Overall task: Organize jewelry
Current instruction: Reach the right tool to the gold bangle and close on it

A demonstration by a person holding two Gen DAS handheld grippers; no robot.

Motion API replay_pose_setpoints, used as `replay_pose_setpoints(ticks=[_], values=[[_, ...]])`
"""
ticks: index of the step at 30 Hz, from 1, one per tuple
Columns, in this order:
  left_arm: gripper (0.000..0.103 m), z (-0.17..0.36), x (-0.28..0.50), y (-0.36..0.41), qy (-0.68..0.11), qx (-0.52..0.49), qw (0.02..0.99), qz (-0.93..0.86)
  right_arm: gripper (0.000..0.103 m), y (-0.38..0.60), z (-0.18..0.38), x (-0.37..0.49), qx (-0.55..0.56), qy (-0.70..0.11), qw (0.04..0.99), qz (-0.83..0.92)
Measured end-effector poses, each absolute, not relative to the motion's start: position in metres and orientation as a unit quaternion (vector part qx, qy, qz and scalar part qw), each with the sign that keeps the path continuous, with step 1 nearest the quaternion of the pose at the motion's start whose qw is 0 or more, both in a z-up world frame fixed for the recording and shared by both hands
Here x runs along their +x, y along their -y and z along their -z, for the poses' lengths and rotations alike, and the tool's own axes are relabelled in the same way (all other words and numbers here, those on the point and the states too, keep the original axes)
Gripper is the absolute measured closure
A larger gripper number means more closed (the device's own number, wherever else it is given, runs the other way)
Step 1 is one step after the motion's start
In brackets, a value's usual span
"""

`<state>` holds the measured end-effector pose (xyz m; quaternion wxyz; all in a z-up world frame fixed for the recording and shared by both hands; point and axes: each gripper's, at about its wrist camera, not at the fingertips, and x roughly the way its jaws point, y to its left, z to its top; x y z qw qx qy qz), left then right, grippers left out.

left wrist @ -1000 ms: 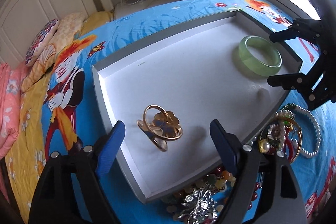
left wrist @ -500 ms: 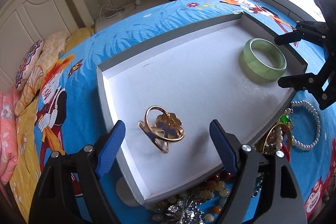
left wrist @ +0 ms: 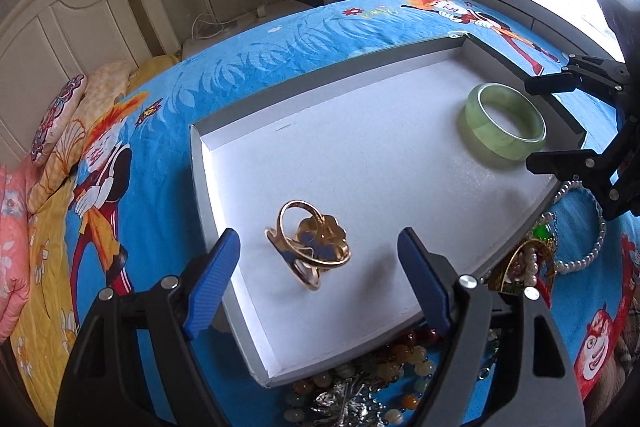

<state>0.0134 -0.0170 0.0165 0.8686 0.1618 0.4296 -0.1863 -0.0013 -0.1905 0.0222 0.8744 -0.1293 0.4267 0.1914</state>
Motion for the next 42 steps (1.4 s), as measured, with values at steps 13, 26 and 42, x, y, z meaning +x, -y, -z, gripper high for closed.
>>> replay_pose_setpoints(ticks=[13,26,42], values=[[0.022,-0.024,-0.035,0.015,-0.406,0.149,0.891,0.139,0.011,0.181,-0.025,-0.040,-0.142,-0.391,0.893,-0.169],[0.002,-0.075,-0.154,-0.067,-0.253,0.006,0.964,0.076,0.004,0.194,-0.071,-0.155,-0.145,-0.248,0.941,-0.182],[0.002,-0.048,-0.152,-0.104,-0.261,-0.092,0.961,0.026,0.063,0.139,-0.027,-0.135,-0.076,-0.336,0.901,-0.263]])
